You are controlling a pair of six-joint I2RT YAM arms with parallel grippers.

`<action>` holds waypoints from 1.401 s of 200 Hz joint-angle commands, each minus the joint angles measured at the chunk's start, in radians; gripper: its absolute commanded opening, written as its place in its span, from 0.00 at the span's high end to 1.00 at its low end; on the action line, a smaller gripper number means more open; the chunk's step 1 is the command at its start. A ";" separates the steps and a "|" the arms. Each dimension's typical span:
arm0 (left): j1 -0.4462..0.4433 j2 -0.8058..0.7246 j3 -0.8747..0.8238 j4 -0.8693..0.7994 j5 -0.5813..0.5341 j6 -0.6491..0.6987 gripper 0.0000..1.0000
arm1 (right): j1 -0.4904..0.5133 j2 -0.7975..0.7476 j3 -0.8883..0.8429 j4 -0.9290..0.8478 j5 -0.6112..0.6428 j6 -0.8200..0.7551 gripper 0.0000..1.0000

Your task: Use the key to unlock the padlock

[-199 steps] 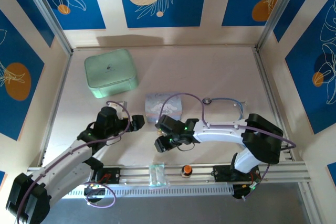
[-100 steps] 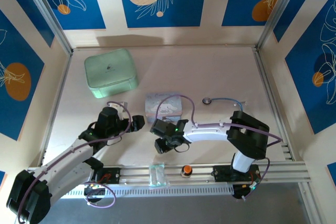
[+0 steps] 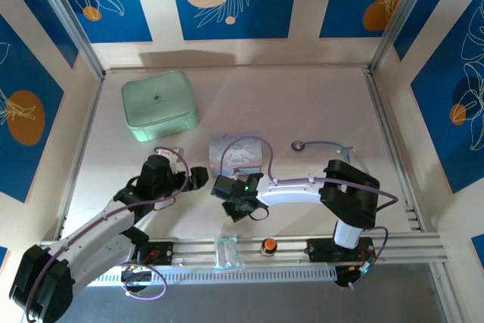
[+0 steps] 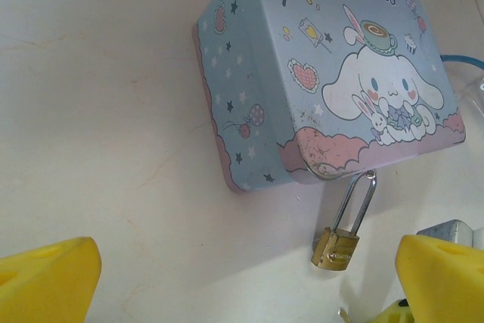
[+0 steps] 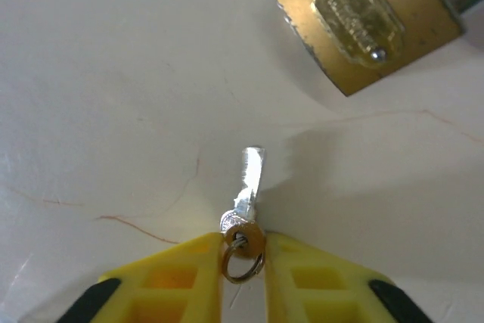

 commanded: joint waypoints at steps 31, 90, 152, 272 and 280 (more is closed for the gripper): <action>-0.009 -0.006 -0.010 0.007 -0.015 -0.006 0.00 | -0.054 -0.061 -0.142 0.203 -0.174 -0.031 1.00; -0.021 0.051 -0.035 0.241 0.201 -0.039 0.10 | -0.190 -0.297 -0.318 0.381 -0.298 -0.118 1.00; -0.201 0.093 -0.021 0.467 0.142 -0.072 0.20 | -0.293 -0.521 -0.377 0.461 -0.430 -0.098 1.00; -0.355 0.205 0.054 0.577 0.039 -0.129 0.62 | -0.299 -0.663 -0.425 0.512 -0.415 -0.006 1.00; -0.355 0.200 0.058 0.564 0.040 -0.124 0.65 | -0.300 -0.664 -0.429 0.517 -0.416 -0.005 1.00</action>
